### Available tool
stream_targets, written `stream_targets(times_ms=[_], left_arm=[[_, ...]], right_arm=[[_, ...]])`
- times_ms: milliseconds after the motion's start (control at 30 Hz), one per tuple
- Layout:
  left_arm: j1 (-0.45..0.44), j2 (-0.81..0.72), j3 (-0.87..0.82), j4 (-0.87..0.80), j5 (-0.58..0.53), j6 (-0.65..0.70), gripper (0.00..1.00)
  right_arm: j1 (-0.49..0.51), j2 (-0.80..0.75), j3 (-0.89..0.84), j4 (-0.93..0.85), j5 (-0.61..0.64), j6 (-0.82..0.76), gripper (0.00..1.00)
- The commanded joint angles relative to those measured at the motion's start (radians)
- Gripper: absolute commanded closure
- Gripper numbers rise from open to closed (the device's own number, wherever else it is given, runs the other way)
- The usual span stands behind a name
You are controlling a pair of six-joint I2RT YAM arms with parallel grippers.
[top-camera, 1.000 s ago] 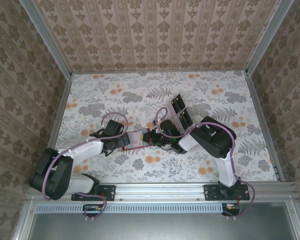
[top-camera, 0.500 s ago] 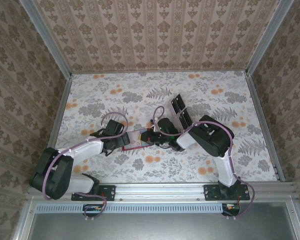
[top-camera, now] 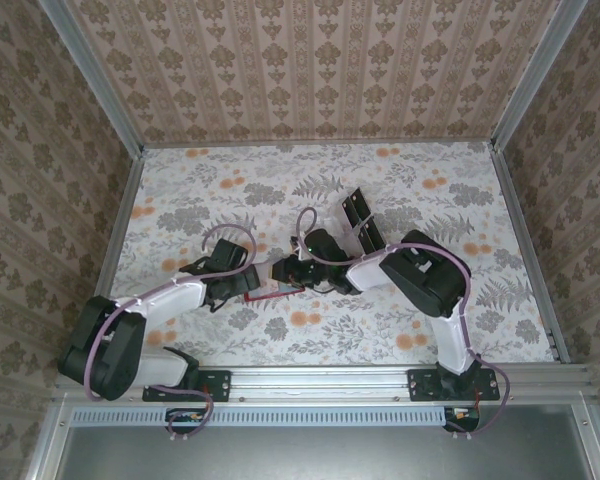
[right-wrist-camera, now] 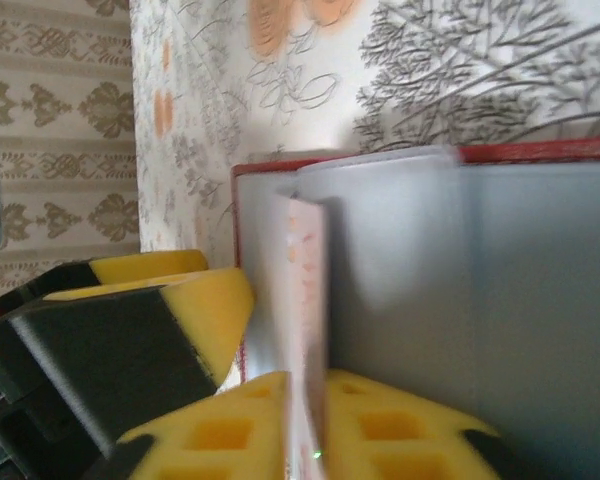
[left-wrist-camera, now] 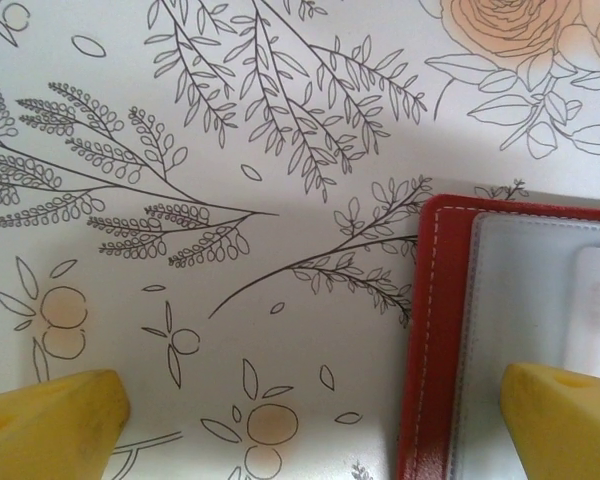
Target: Put the credit cards into the card holder
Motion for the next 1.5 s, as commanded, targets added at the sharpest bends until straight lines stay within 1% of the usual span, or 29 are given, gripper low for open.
stream_targets(times_ms=[0, 67, 133, 200, 333, 433, 467, 533, 633, 733, 933, 1467], left_arm=[[0.032, -0.014, 0.005, -0.102, 0.038, 0.017, 0.0], [0.044, -0.036, 0.015, -0.112, 0.047, 0.033, 0.0], [0.082, -0.054, 0.021, -0.126, 0.056, 0.049, 0.0], [0.092, -0.062, 0.027, -0.146, 0.053, 0.055, 0.0], [0.096, -0.085, 0.008, -0.168, 0.044, 0.045, 0.0], [0.096, -0.104, -0.012, -0.178, 0.033, 0.027, 0.0], [0.096, -0.108, -0.017, -0.181, 0.028, 0.021, 0.0], [0.096, -0.112, -0.027, -0.187, 0.018, 0.008, 0.0], [0.096, -0.111, -0.038, -0.185, 0.01, -0.008, 0.0], [0.093, -0.098, -0.039, -0.179, 0.005, -0.017, 0.0], [0.089, -0.063, -0.039, -0.166, 0.002, -0.028, 0.0], [0.082, -0.024, -0.052, -0.125, 0.011, -0.025, 0.0]], right_arm=[[0.008, -0.033, 0.016, -0.263, 0.043, -0.089, 0.6], [0.008, -0.06, 0.038, -0.323, 0.053, -0.12, 0.54], [0.008, -0.088, 0.06, -0.387, 0.068, -0.153, 0.5], [0.009, -0.116, 0.08, -0.447, 0.084, -0.185, 0.48], [0.008, -0.156, 0.124, -0.576, 0.139, -0.247, 0.49], [0.009, -0.155, 0.174, -0.673, 0.184, -0.295, 0.54], [0.008, -0.151, 0.191, -0.701, 0.199, -0.309, 0.58], [0.009, -0.137, 0.222, -0.751, 0.227, -0.333, 0.7], [0.009, -0.103, 0.266, -0.787, 0.242, -0.359, 0.81], [0.009, -0.071, 0.301, -0.8, 0.244, -0.368, 0.86], [0.016, -0.019, 0.353, -0.808, 0.238, -0.374, 0.89], [0.059, 0.077, 0.449, -0.833, 0.219, -0.374, 0.89]])
